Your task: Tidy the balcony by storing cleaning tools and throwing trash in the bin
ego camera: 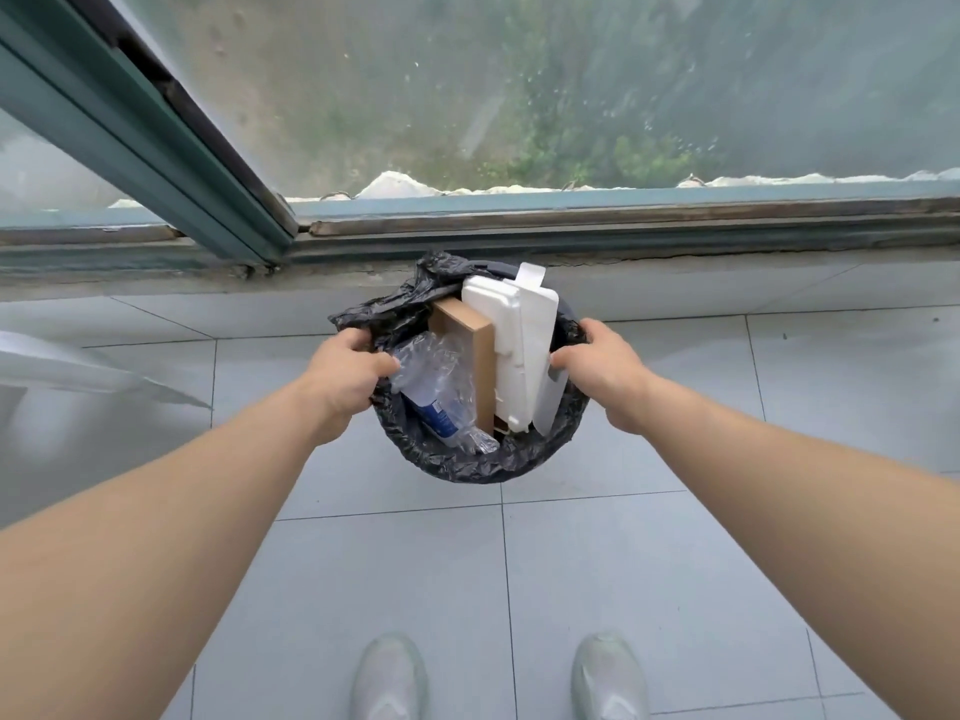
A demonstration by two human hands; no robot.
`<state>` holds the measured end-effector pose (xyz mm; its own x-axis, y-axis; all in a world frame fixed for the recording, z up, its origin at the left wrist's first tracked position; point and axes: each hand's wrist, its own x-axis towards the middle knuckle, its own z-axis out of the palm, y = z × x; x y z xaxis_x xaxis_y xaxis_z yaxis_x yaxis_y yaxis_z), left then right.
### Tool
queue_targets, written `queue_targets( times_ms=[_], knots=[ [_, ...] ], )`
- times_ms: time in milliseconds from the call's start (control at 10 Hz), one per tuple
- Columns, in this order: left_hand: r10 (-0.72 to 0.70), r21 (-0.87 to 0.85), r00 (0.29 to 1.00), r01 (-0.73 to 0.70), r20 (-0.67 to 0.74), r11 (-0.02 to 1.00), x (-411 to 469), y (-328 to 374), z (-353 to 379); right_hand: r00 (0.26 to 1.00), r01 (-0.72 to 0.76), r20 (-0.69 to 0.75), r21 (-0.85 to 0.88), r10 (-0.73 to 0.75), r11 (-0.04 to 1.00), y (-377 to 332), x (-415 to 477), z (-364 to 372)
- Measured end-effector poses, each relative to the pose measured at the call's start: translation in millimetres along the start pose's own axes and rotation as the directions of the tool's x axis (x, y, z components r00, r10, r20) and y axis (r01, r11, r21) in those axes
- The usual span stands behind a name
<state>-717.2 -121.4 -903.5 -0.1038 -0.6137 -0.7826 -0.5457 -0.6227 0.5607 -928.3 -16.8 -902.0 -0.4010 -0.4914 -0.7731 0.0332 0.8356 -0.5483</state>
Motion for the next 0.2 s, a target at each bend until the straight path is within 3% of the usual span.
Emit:
queue_targets(
  times_ms=[100,200],
  knots=[
    [-0.07,-0.059,0.99,0.078,0.124,0.995,-2,-8,-4,0.993,-0.034,0.113,0.032,0.03,0.999,10,-2,-8],
    [-0.099,-0.051,0.985,0.107,0.142,0.993,-7,-11,-9,0.986,-0.047,0.162,0.007,0.045,0.999,11,-12,-15]
  ],
)
